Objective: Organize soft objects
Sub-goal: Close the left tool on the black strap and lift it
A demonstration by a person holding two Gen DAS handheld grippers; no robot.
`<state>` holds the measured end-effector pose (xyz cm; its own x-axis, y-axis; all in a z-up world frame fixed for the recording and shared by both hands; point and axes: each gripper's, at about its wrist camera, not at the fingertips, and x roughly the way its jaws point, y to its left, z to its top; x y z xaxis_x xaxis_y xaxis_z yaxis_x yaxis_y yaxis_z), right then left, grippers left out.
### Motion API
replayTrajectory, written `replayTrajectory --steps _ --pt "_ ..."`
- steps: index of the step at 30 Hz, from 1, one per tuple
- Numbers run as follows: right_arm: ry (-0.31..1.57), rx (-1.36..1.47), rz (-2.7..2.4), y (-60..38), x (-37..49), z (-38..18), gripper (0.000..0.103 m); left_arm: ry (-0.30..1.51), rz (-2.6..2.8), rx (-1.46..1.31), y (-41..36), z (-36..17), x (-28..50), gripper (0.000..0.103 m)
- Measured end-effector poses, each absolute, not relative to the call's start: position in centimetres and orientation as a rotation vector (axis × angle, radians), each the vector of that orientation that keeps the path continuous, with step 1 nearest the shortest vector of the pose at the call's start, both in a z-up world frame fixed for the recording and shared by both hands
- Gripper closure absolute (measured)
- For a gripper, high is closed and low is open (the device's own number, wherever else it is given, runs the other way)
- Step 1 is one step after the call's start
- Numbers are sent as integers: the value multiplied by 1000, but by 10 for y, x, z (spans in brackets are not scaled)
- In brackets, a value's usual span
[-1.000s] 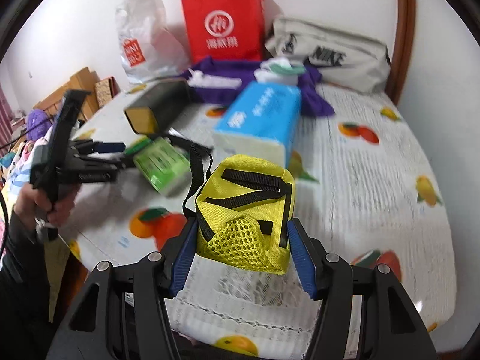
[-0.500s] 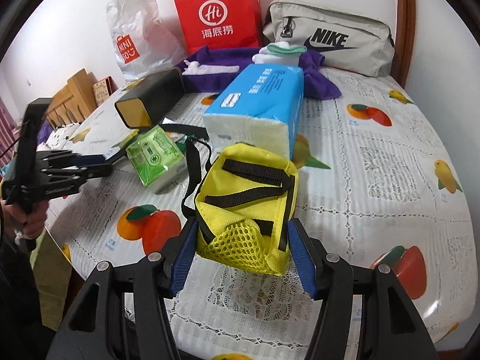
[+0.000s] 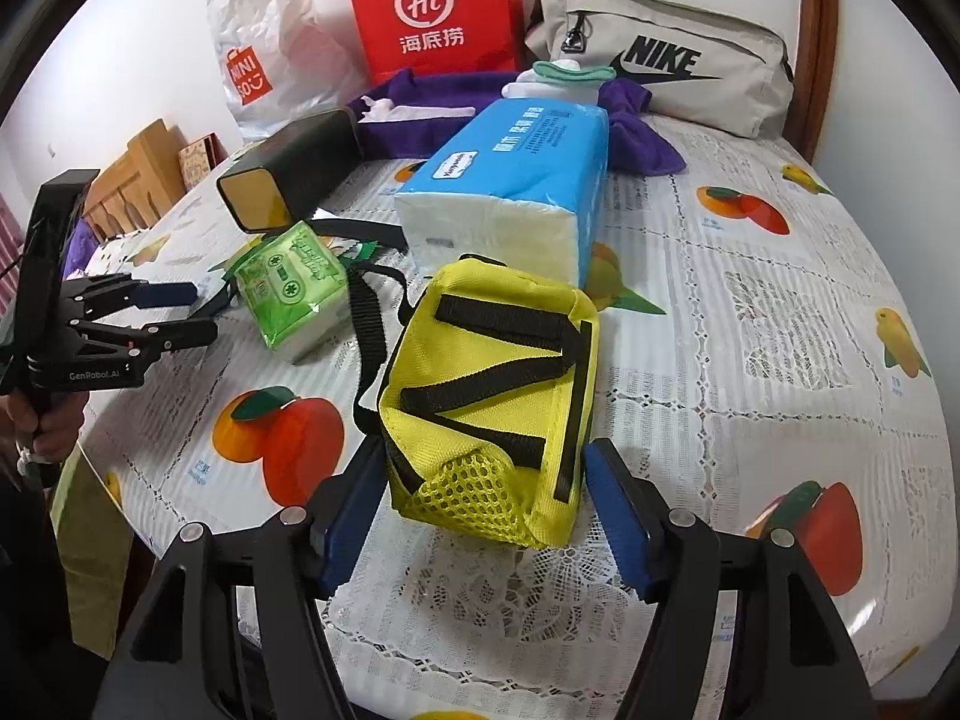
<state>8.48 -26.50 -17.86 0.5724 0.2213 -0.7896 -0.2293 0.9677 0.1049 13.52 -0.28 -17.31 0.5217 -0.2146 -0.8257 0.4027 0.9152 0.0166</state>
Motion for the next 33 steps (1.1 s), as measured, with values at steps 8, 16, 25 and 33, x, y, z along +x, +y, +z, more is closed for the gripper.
replayTrajectory --steps 8,16,25,33 --pt "927 -3 249 -268 85 -176 34 978 -362 205 1 -172 128 81" --pt "900 33 256 -270 89 -166 19 993 -394 184 -5 -173 124 53" --pt "938 64 241 -263 119 -175 18 983 -378 165 -5 -173 126 52" --pt "967 -24 166 -245 130 -190 18 966 -361 171 -6 -174 130 57"
